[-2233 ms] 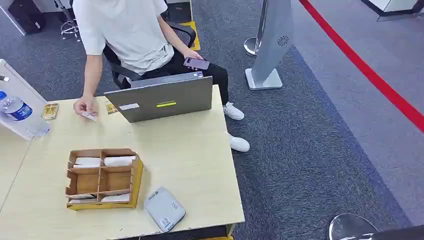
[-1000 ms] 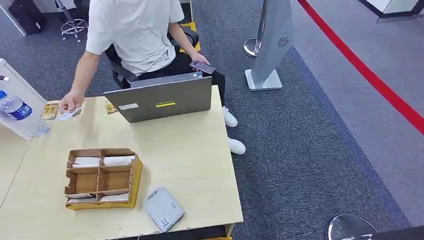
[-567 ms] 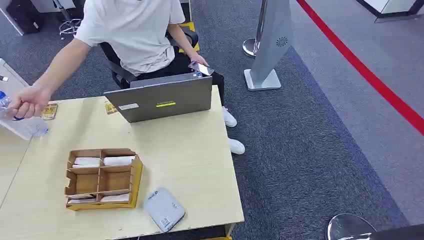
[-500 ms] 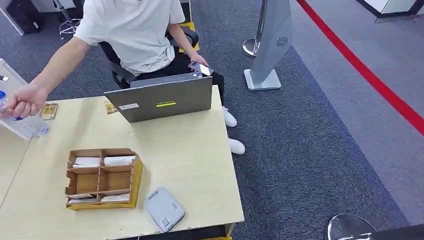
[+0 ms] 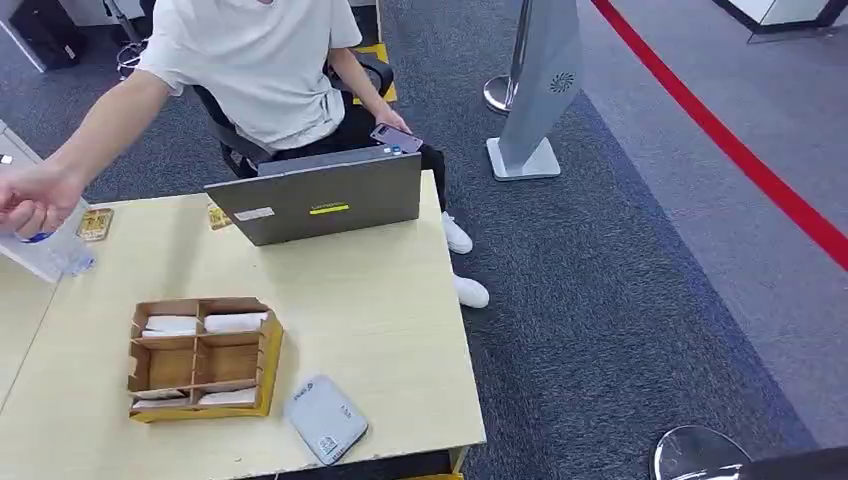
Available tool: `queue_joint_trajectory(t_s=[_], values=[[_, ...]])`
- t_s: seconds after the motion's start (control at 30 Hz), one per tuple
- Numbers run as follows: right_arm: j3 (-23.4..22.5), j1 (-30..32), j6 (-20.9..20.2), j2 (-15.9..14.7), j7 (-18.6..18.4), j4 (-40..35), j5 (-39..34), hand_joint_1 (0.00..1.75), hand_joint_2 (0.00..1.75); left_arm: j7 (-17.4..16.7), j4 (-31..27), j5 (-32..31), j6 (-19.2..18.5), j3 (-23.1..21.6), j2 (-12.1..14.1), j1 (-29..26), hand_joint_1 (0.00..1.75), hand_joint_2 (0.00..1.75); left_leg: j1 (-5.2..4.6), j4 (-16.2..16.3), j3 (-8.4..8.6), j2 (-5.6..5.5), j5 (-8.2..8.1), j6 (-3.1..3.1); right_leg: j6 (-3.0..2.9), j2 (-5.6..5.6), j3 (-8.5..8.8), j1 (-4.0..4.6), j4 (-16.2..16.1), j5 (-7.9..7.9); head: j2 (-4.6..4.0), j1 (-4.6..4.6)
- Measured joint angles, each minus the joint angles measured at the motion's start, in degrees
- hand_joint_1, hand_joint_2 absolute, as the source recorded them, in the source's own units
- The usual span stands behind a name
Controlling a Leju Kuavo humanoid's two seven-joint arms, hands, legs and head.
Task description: Pass the card to the sensor for recognition and then transmit it.
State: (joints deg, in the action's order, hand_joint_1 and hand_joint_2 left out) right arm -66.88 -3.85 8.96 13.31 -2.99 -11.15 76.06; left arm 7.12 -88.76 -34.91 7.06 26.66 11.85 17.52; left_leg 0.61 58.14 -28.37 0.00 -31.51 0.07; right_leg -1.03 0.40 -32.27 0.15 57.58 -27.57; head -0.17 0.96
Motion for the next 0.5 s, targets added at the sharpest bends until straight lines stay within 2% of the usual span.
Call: queue_joint_trajectory(t_s=[0.27,0.37,0.5], values=[[0.4,0.0,0.0,0.0,0.0,0.0,0.1,0.00,0.00,-3.5,-2.2,-13.5,0.2,-10.4,-0.5,1.2,0.00,1.75,0.01,0.0,-0.05,-0.02,0.00,0.00,0.00,-0.02,0.00,0.01,0.0,0.00,0.00,0.00],[0.4,0.0,0.0,0.0,0.1,0.0,0.1,0.00,0.00,-4.0,-3.3,-14.9,0.2,-14.1,-0.4,1.1,0.00,1.75,0.00,0.0,-0.07,-0.01,0.00,0.00,0.00,-0.02,0.00,0.00,0.0,0.00,0.00,0.00],[0.4,0.1,-0.1,0.0,0.1,0.0,0.1,0.00,0.00,-4.0,-4.0,-15.7,0.2,-16.4,-0.2,1.1,0.00,1.75,0.00,0.0,-0.06,-0.01,-0.01,0.01,0.00,-0.02,-0.01,0.00,0.0,0.00,0.00,0.02]])
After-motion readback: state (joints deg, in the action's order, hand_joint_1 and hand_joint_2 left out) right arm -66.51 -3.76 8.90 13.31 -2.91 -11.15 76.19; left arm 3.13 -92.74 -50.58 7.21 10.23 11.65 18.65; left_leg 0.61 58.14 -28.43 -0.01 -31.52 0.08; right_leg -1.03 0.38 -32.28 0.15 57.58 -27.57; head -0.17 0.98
